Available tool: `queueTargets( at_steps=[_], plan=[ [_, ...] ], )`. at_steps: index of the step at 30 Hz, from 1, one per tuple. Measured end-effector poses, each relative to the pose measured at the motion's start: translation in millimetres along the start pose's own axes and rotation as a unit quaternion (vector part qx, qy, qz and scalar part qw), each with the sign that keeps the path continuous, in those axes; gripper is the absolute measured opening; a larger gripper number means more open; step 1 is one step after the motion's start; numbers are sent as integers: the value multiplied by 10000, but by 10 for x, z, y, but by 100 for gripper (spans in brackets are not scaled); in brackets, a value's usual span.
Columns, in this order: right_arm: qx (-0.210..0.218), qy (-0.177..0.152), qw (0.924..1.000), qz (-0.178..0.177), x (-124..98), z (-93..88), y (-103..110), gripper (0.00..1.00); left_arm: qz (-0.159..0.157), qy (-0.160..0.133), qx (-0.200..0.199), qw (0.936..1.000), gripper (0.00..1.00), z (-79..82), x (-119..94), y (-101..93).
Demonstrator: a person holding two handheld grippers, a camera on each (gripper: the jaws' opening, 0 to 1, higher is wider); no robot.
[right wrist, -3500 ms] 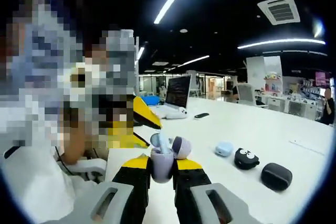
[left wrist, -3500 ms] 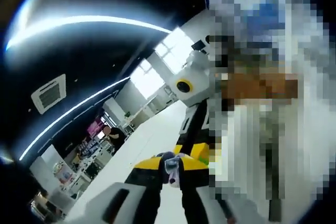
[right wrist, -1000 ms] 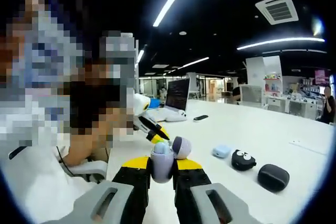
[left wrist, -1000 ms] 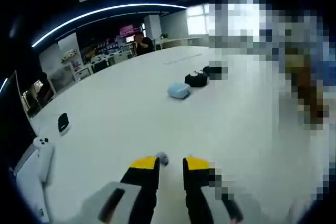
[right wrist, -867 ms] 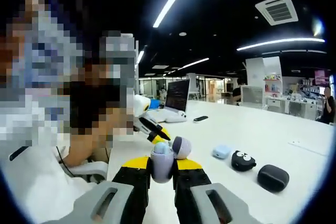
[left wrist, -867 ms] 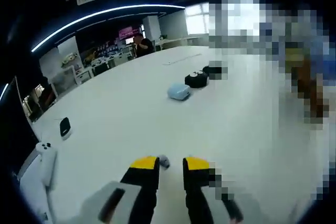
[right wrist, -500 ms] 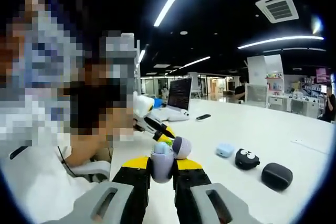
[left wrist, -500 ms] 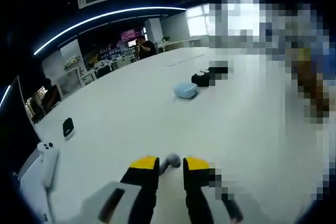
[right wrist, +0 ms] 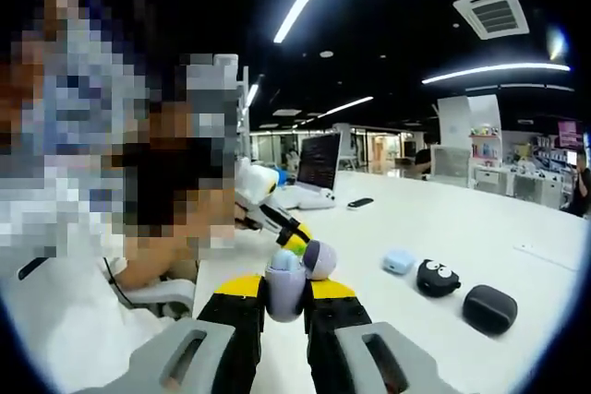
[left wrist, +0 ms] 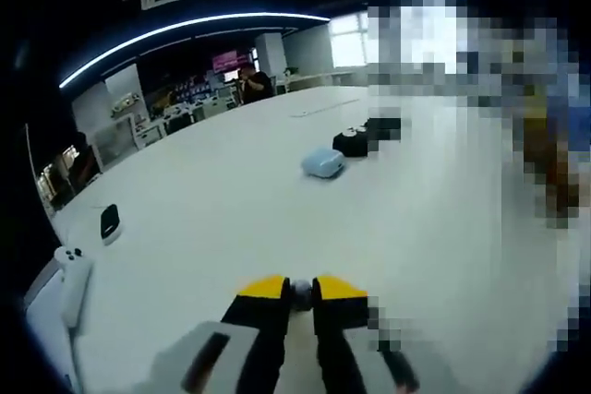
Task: Pick up the earbuds from the table and place the earbuds into the earbud case
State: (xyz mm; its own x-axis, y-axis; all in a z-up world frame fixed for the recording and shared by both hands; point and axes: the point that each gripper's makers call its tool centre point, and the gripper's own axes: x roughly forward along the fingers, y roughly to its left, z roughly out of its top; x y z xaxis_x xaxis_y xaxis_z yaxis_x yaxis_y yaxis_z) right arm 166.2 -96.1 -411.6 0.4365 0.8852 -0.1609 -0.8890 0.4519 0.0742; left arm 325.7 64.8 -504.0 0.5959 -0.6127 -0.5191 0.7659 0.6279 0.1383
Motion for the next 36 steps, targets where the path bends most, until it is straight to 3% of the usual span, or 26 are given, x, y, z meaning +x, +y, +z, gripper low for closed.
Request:
queueTargets(
  at_steps=[2,4,7,11,16,18,21,23,25,27,29,36],
  plan=[
    [7,-20,10000,-13,-8,12,-11,16,-48,-212,-85,9997,3,79,-44,-11],
    [1,-27,10000,-18,-14,18,-12,16,28,31,-5,10000,3,-3,-50,10],
    [-2,-29,10000,-30,-15,19,-19,16,22,-7,-20,10000,4,-11,-82,26],
    [-11,-17,10000,-32,-18,15,-19,16,229,-21,46,9997,8,14,-277,163],
    [-19,-29,10000,-37,-38,29,-31,16,204,-21,-117,9997,15,-78,-526,321],
    [-11,-45,10000,-42,-49,39,-39,16,60,22,-168,9998,16,-156,-604,338],
    [-21,-47,10000,-41,-56,46,-37,16,-471,16,-77,9989,23,-256,-675,203],
    [-26,-47,10000,-32,-56,50,-33,16,-723,-123,122,9972,32,-274,-667,128],
    [-31,-34,10000,-17,-52,48,-26,16,-949,-265,346,9945,36,-284,-621,45],
    [-29,-20,10000,3,-46,42,-16,16,-1095,-386,596,9914,34,-294,-571,5],
    [-26,-6,10000,16,-42,37,-7,16,-1097,-290,586,9918,29,-353,-519,15],
    [-17,32,10000,67,-15,7,22,16,-1245,-425,310,9908,15,-361,-506,3]
  ],
)
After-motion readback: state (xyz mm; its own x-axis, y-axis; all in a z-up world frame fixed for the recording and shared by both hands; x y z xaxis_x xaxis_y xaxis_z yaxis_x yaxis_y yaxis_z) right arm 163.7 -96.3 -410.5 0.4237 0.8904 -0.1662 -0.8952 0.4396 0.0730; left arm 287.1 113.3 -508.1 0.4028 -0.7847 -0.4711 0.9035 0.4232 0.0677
